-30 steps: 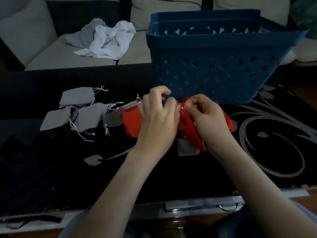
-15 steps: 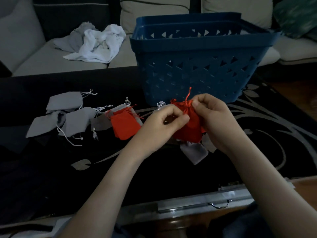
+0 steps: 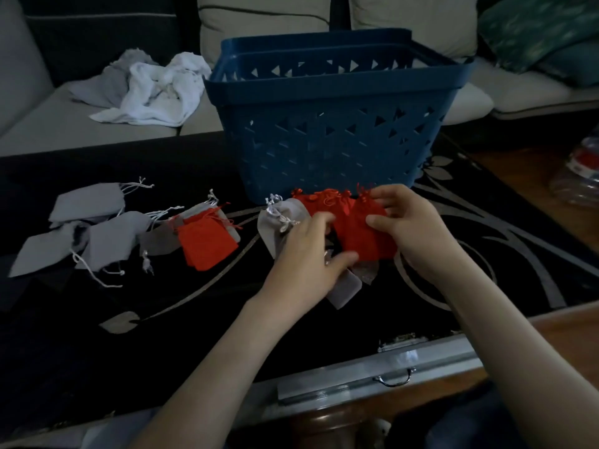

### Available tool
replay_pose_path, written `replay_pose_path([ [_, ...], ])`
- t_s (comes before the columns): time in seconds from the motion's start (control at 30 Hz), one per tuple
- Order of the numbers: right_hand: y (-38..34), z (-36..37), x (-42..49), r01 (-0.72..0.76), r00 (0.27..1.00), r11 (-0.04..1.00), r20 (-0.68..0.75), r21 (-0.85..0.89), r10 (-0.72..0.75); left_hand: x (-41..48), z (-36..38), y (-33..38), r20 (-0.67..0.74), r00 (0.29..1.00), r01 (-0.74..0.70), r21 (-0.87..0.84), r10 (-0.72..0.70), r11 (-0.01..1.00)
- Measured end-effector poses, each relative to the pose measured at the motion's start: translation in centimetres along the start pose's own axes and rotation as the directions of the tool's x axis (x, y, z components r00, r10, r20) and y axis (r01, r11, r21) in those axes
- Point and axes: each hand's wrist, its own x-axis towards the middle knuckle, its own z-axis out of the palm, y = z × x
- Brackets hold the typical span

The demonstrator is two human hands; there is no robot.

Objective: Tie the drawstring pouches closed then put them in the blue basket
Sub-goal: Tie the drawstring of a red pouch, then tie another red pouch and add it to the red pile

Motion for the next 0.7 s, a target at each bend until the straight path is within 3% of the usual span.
replay_pose_path([
  [0.1,1.2,0.2,0.9,-0.015,1.000,0.965,-0.013,-0.263,0.012,-0.3,0.5,-0.8,0.166,0.986,-0.059,0.438,-0.016,0.897],
  [0.2,2.4,1.2,0.7,0.114,0.992,0.762,0.030,-0.637,-0.123,0.2,-0.4,-1.6,0.159,0.987,-0.054,0.518,-0.034,0.853],
  [0.27,2.6,1.8,0.3,0.137,0.985,0.656,0.031,-0.742,-0.170,0.4,-1.1,-2.0,0.152,0.988,-0.043,0.504,-0.040,0.863],
  [0.43,0.7,2.8,-0.9,0.166,0.956,0.667,-0.047,-0.727,-0.290,0.5,-2.1,-2.3,0.067,0.998,-0.030,0.244,0.015,0.969],
  [0.57,-1.0,5.6,-1.4,0.323,0.917,0.675,0.043,-0.663,-0.397,0.3,-3.3,-2.7,-0.156,0.988,0.046,0.275,-0.003,0.960],
  [0.7,-1.4,9.8,-1.8,0.429,0.895,0.675,0.180,-0.600,-0.409,-0.8,-4.8,-4.0,-0.214,0.955,0.281,0.434,-0.205,0.856],
])
